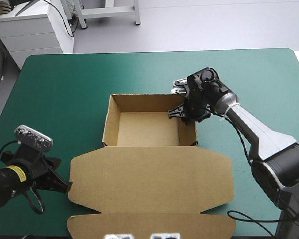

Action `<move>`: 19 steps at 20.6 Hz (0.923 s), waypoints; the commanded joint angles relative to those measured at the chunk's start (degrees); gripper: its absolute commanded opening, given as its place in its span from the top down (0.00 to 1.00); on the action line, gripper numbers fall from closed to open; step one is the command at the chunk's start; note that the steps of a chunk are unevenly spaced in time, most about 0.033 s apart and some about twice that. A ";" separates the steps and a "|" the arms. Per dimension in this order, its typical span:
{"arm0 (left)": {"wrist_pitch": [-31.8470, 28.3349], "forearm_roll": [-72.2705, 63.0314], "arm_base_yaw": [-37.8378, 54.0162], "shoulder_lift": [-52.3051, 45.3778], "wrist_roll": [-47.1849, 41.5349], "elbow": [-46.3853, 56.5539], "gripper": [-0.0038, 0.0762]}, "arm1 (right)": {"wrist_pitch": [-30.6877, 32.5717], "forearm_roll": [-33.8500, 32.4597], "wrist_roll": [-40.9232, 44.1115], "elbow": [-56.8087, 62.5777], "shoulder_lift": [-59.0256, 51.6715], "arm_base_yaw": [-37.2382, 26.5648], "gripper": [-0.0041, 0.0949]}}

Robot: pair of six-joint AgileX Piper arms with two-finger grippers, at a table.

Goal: Fold the box

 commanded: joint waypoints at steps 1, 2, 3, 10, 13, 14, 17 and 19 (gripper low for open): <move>-6.69 -2.22 -0.45 -4.24 -0.47 6.95 0.96 | 0.52 -0.35 -0.55 -1.25 -1.69 -0.33 0.52; -7.59 -2.82 -0.45 -5.26 -0.47 8.79 0.96 | 0.52 -0.35 -0.55 -1.25 -1.69 -0.33 0.55; -9.36 -3.77 -0.45 -7.08 -0.47 12.25 0.96 | 0.52 -0.58 -1.08 -1.25 -1.69 -0.33 0.65; -11.25 -4.94 -0.45 -12.15 -0.47 22.42 0.96 | 0.52 -2.72 -1.98 -1.25 -1.69 -0.33 0.98; -11.29 -4.94 -0.45 -12.20 -0.47 23.97 0.96 | -0.37 -5.46 -0.27 -1.35 -2.43 -0.33 0.98; -11.38 -4.94 -0.45 -12.20 -0.47 24.23 0.96 | -0.75 -5.57 -0.13 -1.35 -3.05 -0.85 0.98; -11.86 -4.94 -0.45 -12.20 -0.47 24.23 0.96 | -0.60 -5.55 -0.13 -1.46 -5.46 -4.54 0.98; -11.86 -4.94 -0.45 -12.20 -0.47 24.23 0.96 | 0.55 -6.46 -0.37 -1.46 -7.63 -8.61 0.98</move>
